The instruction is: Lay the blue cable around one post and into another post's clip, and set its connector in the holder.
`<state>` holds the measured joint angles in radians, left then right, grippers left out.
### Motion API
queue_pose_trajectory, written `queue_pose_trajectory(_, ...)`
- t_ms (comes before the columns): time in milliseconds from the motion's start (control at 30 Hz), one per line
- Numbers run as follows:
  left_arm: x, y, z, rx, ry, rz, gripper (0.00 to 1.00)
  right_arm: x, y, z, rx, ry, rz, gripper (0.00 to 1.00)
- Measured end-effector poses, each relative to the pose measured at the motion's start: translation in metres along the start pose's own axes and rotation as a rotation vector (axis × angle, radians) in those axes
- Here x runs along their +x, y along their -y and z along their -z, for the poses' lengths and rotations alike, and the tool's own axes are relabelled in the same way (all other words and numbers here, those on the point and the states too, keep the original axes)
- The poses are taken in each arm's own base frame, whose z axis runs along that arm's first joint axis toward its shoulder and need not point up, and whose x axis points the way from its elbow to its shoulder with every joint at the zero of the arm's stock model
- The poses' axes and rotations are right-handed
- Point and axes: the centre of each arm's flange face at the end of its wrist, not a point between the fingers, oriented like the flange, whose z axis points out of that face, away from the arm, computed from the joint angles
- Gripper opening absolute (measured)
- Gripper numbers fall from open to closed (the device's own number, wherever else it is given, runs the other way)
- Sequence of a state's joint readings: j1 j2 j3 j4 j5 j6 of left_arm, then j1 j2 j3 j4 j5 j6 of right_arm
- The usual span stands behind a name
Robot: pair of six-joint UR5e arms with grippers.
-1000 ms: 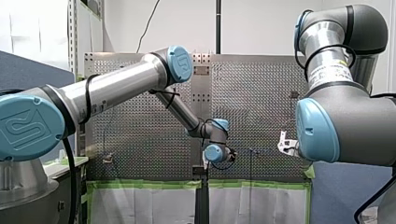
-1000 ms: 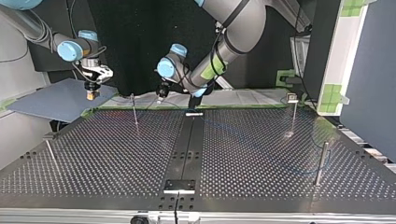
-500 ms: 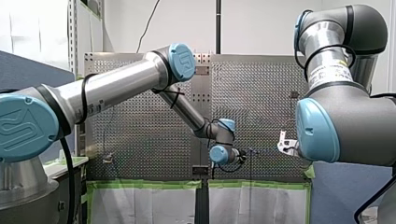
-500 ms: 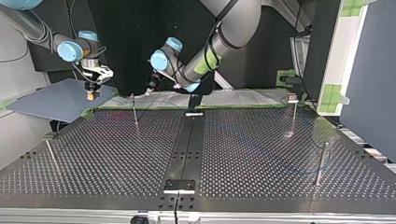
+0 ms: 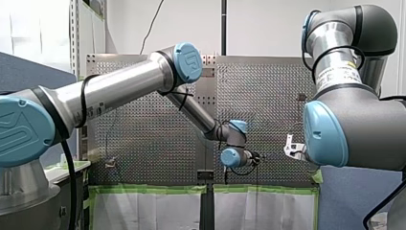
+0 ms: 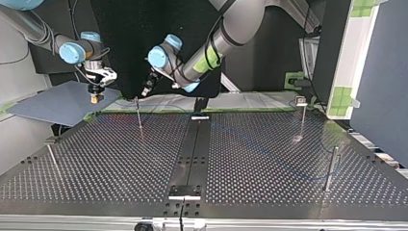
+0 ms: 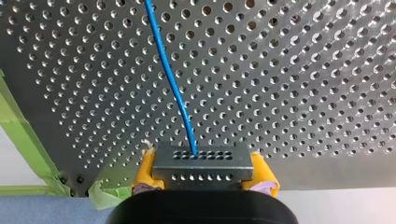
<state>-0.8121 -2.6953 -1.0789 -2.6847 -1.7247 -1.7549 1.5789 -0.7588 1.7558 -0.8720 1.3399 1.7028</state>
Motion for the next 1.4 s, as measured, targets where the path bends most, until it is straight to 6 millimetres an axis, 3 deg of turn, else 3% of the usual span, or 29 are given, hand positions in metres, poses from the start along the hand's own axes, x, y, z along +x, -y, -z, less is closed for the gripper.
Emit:
queue_pose_trajectory(1167, 0.001, -0.004, 0.003, -0.067, 0.003, 0.033, 1.00, -0.001, 0.001, 0.001, 0.004, 0.011, 0.002, 0.00)
queue_pose_trajectory(1400, 0.009, -0.015, 0.008, -0.110, -0.014, 0.030, 1.00, -0.001, 0.003, 0.003, 0.001, 0.033, 0.014, 0.00)
